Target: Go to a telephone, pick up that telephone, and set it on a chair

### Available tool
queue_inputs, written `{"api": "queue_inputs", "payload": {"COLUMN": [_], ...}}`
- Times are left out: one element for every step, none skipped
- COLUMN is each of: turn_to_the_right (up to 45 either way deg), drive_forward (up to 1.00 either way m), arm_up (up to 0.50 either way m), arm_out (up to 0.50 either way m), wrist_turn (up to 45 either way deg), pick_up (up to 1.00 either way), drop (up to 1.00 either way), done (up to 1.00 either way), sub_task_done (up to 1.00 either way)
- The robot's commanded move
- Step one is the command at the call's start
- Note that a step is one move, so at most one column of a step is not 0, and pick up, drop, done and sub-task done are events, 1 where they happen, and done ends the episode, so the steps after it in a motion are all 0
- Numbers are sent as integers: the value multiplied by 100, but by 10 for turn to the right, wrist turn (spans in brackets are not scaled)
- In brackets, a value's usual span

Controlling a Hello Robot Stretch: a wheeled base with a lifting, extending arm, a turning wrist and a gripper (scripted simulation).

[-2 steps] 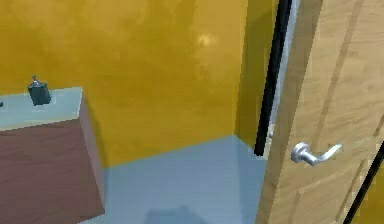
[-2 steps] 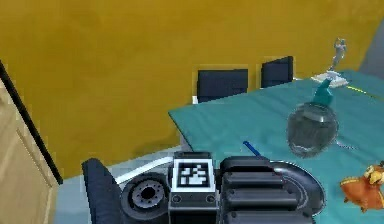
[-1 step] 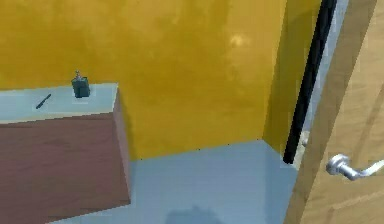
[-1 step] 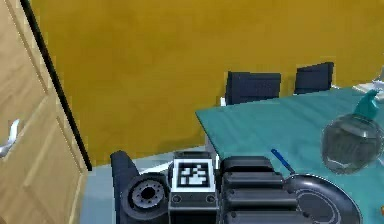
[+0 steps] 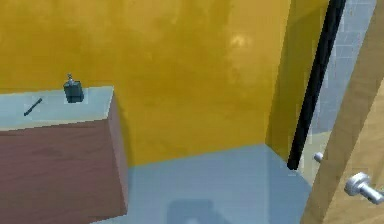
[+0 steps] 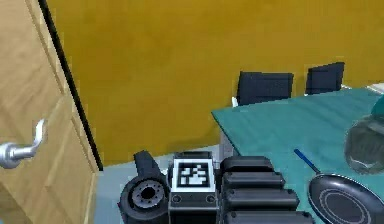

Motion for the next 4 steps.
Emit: {"api": "queue_inputs", "payload": {"turn_to_the_right": [240, 0, 450, 450], "drive_forward": [0, 10, 0, 0], "arm_up": [0, 0, 0, 0], "arm_out": [0, 0, 0, 0], "wrist_turn": [0, 0, 0, 0], "pick_up": [0, 0, 0, 0], "drop": [0, 0, 0, 0], "done": [0, 0, 0, 0], "sub_task_done": [0, 0, 0, 0]}}
